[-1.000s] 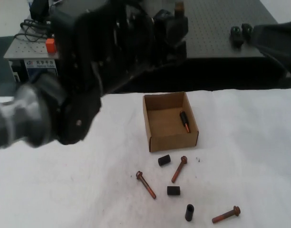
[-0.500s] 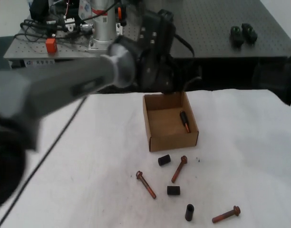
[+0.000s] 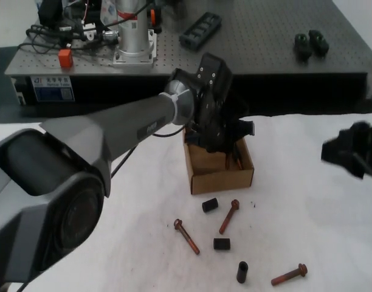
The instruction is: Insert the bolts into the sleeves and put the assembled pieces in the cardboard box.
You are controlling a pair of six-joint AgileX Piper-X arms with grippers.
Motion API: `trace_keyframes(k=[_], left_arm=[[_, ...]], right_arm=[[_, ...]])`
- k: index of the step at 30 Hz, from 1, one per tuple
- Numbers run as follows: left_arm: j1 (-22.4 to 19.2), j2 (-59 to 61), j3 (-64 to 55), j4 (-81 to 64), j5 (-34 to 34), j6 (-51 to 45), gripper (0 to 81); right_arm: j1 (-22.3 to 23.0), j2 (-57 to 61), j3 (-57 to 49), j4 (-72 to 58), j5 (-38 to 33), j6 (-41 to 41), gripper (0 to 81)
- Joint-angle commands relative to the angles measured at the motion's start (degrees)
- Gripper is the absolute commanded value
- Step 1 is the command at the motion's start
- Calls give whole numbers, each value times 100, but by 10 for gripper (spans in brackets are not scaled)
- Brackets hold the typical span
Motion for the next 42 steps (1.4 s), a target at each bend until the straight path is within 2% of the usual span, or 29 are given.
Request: trace_keyframes(k=[1, 6, 11, 18, 26, 32, 37, 40, 42], left_arm=[[93, -58, -129, -53, 29, -286, 249], [202, -119, -129, 85, 547, -286, 252], [401, -555, -129, 509, 662, -89, 252], [852, -2049, 370, 1144, -552, 562, 252], [1498, -4280, 2637, 557, -654, 774, 252], [1848, -5489, 3798, 448, -654, 851, 252], [2031, -6134, 4246, 403, -677, 1342, 252], [2069, -6299, 4306, 411, -677, 1432, 252], [2069, -6339, 4312, 411, -667, 1434, 252]], right_arm=[[6, -40, -16, 170, 27, -65, 386], [161, 559, -16, 526, 80, -65, 386], [887, 1151, -62, 338, -59, -327, 386], [2161, 2579, -988, 59, -75, -499, 386], [3146, 4692, -3060, 403, 431, -1145, 386], [3460, 5826, -4175, 1048, 1054, -1823, 386], [3483, 6205, -4336, 1078, 1443, -1968, 385], [3483, 6326, -4336, 1083, 1445, -2078, 356], [3498, 6370, -4336, 1104, 1445, -2078, 303]])
